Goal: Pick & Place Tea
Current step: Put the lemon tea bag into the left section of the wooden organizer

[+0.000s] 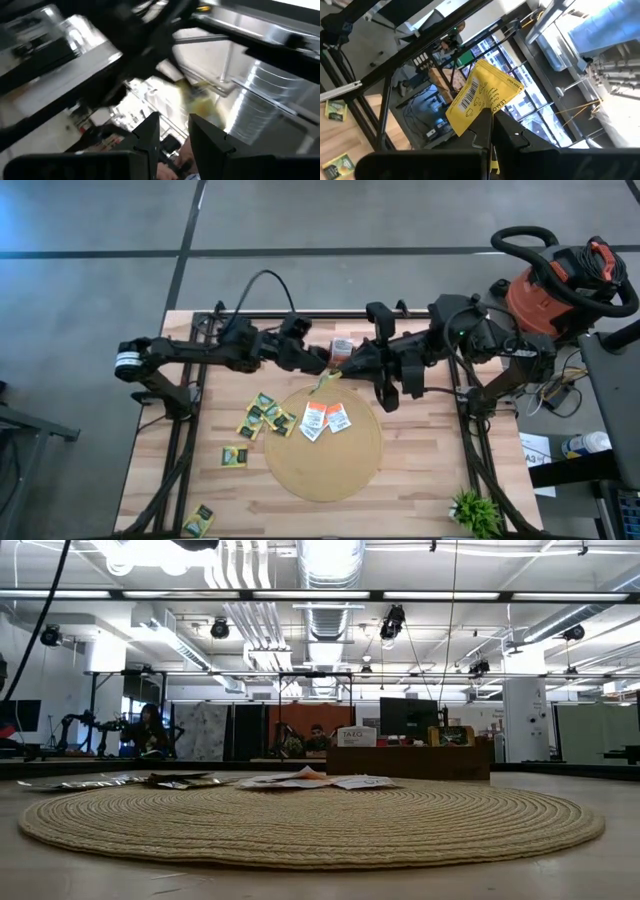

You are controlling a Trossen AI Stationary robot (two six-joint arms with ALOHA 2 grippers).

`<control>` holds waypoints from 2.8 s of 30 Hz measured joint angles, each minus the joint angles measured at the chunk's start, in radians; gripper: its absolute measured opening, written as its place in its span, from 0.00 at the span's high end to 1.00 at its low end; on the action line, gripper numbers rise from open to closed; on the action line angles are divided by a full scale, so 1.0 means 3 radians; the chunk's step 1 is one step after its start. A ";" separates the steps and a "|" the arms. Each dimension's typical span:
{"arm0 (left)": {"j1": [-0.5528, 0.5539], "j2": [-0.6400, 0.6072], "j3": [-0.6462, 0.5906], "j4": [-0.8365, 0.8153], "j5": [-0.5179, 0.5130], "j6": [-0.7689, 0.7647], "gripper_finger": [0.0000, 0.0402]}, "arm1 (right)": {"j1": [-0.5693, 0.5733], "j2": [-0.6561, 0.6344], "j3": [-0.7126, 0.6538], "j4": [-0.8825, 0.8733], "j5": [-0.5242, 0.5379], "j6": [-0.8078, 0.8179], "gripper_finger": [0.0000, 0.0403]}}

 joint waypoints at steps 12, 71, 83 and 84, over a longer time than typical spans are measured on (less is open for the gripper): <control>-0.0078 0.0001 0.0134 0.0019 0.0161 -0.0014 0.75 | 0.0036 0.0072 -0.0013 -0.0010 0.0033 -0.0429 0.98; -0.0172 0.0027 0.0142 -0.0215 -0.0104 0.0628 0.98 | -0.0139 0.0053 -0.0018 -0.0583 0.0693 -0.0104 0.97; -0.0008 0.0026 0.0142 -0.0242 -0.0047 0.0669 0.98 | -0.0147 -0.0101 -0.0020 -0.1109 0.0887 0.0795 0.71; 0.0001 0.0020 0.0142 -0.0303 -0.0032 0.0731 0.98 | -0.0147 -0.0122 -0.0020 -0.1163 0.0963 0.0896 0.69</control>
